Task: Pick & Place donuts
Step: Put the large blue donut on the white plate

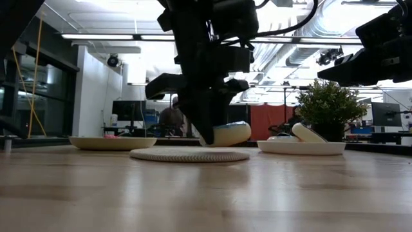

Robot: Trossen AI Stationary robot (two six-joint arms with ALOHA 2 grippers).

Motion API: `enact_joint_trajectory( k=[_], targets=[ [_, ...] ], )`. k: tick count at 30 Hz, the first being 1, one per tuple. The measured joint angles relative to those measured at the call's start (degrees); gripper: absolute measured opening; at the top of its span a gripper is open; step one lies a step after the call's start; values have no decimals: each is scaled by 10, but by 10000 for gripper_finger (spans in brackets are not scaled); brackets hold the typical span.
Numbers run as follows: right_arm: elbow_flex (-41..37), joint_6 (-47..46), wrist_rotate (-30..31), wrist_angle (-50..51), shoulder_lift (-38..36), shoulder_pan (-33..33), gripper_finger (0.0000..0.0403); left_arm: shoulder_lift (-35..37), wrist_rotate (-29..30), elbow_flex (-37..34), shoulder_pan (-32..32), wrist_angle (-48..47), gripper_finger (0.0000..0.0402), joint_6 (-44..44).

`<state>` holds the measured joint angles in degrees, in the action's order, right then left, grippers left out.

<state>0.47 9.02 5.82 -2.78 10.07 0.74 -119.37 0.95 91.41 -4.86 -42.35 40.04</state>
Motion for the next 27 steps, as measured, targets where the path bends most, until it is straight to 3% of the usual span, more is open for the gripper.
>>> enact_joint_trajectory(
  k=[14,24,27],
  targets=[
    [0,0,0,0,0,0,0,2,-8,148,53,-42,110,-12],
    [0,0,0,0,1,0,0,-90,-7,313,121,-62,110,-82],
    [0,0,-2,0,4,0,0,-118,-30,348,135,-70,110,-106]
  ],
)
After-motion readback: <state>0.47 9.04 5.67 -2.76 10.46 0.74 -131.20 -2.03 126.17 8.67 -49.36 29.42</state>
